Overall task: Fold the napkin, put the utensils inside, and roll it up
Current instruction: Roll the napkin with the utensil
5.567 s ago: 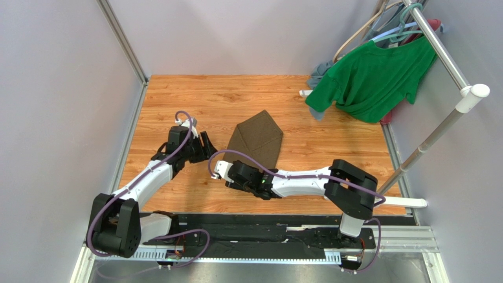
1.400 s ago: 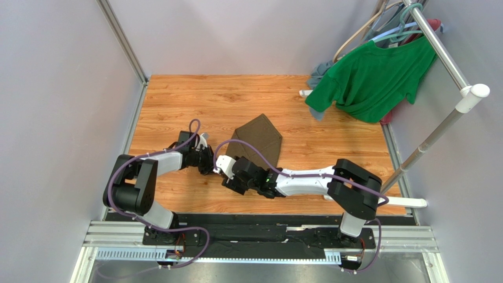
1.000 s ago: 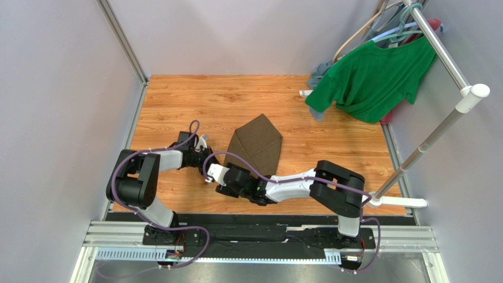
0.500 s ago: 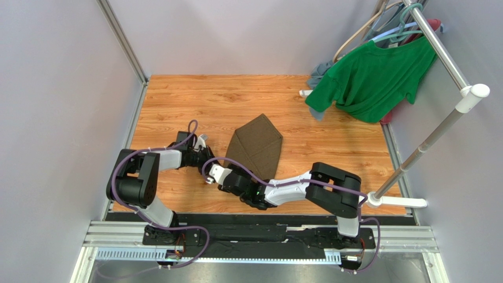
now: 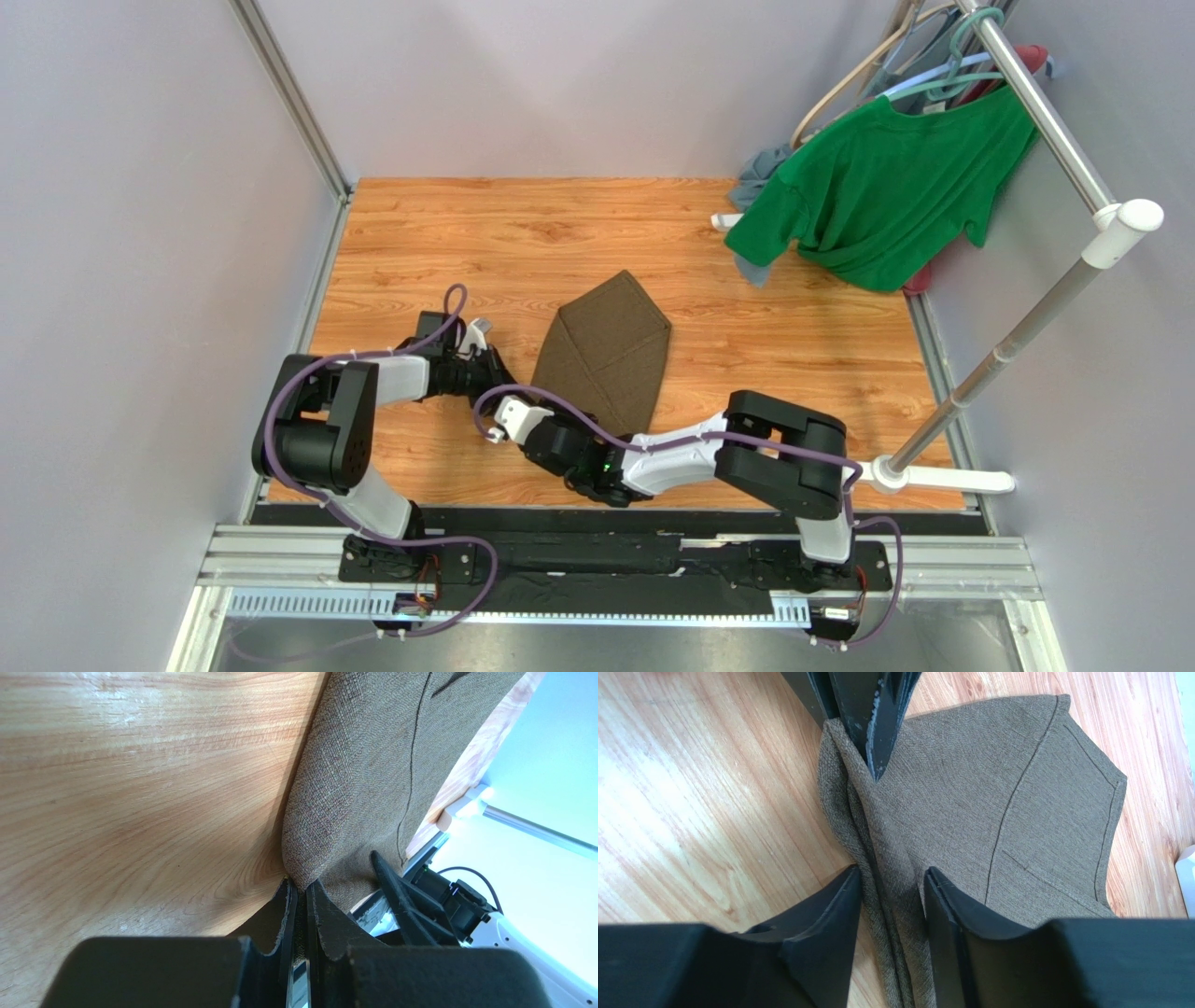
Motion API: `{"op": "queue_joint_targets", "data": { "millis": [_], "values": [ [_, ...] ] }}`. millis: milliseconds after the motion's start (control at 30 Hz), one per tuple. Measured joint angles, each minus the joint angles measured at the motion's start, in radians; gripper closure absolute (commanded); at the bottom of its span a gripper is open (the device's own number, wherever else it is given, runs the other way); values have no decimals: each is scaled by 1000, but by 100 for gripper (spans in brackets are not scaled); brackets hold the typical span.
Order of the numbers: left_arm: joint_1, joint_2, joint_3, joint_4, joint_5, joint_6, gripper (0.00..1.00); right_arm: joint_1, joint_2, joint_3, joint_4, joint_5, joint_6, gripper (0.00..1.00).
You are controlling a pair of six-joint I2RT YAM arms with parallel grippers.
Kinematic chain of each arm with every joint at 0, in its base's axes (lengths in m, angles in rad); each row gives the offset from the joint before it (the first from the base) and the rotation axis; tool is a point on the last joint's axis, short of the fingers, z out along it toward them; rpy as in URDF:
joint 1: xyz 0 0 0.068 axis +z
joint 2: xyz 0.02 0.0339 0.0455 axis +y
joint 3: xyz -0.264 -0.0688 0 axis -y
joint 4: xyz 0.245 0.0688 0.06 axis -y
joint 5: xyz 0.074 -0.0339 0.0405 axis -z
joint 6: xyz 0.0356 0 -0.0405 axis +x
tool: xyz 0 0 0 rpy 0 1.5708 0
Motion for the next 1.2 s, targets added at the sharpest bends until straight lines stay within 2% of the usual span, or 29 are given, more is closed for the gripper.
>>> {"op": "queue_joint_targets", "data": {
  "millis": [100, 200, 233, 300, 333, 433, 533, 833, 1067, 1200],
  "values": [
    [0, 0, 0, 2, 4, 0, 100, -2, 15, 21, -21, -11, 10, 77],
    [2, -5, 0, 1, 5, 0, 80, -9, 17, 37, -56, -55, 22, 88],
    [3, -12, 0, 0, 4, 0, 67, -14, 16, 41, -65, -68, 24, 91],
    [3, -33, 0, 0, 0, 2, 51, -29, 13, 50, -84, -113, 37, 99],
    [5, -48, 0, -1, -3, 0, 40, -40, 6, 52, -94, -141, 44, 100],
    [13, -103, 0, -6, -16, 3, 30, -77, -17, 55, -126, -240, 69, 100],
    [27, -178, 1, -17, -50, 8, 26, -126, -37, 61, -158, -360, 101, 100],
    [38, -382, -32, -10, -229, 34, 27, -292, -51, 138, -326, -764, 186, 100],
    [19, -542, -179, 125, -292, 94, 28, -409, -6, 227, -495, -1049, 235, 100],
    [-48, -613, -231, 230, -295, 154, 30, -457, 49, 295, -574, -1172, 252, 100]
  ]
}}
